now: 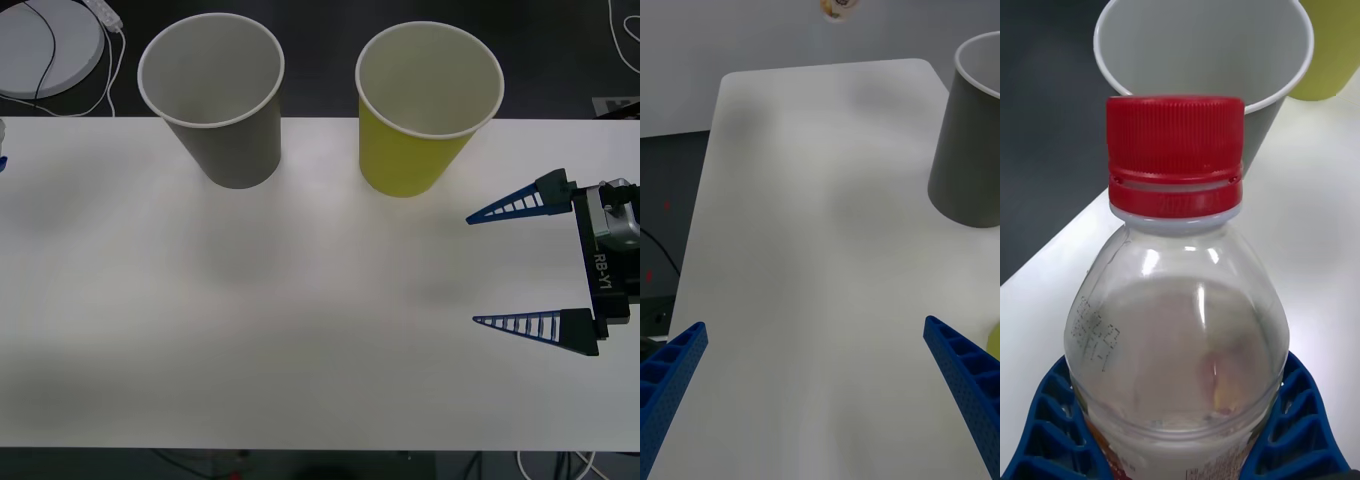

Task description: Put the can into the green bin and the plastic bottle into the gray bin

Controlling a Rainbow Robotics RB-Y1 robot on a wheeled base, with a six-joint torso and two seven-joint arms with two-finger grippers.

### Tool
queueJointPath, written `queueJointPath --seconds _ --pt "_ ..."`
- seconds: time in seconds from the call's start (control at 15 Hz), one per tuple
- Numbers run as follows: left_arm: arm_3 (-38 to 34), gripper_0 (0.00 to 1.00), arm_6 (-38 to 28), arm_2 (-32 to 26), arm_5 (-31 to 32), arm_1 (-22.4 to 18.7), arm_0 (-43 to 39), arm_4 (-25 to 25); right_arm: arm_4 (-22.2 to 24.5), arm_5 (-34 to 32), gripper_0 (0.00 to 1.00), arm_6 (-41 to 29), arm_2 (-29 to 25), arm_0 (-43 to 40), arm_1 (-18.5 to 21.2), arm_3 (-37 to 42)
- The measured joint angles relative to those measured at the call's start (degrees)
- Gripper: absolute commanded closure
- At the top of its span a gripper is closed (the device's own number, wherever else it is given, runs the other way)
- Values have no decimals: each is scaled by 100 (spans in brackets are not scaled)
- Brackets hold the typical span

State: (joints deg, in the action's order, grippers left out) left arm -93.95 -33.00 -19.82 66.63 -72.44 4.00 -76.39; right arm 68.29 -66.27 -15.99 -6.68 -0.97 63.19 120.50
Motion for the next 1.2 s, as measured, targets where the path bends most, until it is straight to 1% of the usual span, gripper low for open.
queueJointPath --seconds 0.2,0.33,0.47,0.67,0.87,0.93,1.07,1.2 --pt "363 100 -45 209 208 -93 517 -47 0 0 0 0 0 0 0 0" --pt "462 100 -120 298 442 -95 898 -333 0 0 0 -1 0 0 0 0" --pt "474 100 -359 404 663 -94 1289 -689 0 0 0 -1 0 0 0 0" --pt "597 100 -534 749 1039 -95 1959 -1027 0 0 0 -1 0 0 0 0" --pt "1025 100 -619 1242 1355 -89 2799 -1031 0 0 0 -1 0 0 0 0" --pt "1185 100 -634 1491 1426 -88 3133 -1032 0 0 0 -1 0 0 0 0" --pt "1473 100 -646 2060 1460 -84 3775 -1046 0 0 0 -1 0 0 0 0" --pt "1799 100 -647 2774 1460 -62 4526 -1077 0 0 0 0 0 0 0 0"
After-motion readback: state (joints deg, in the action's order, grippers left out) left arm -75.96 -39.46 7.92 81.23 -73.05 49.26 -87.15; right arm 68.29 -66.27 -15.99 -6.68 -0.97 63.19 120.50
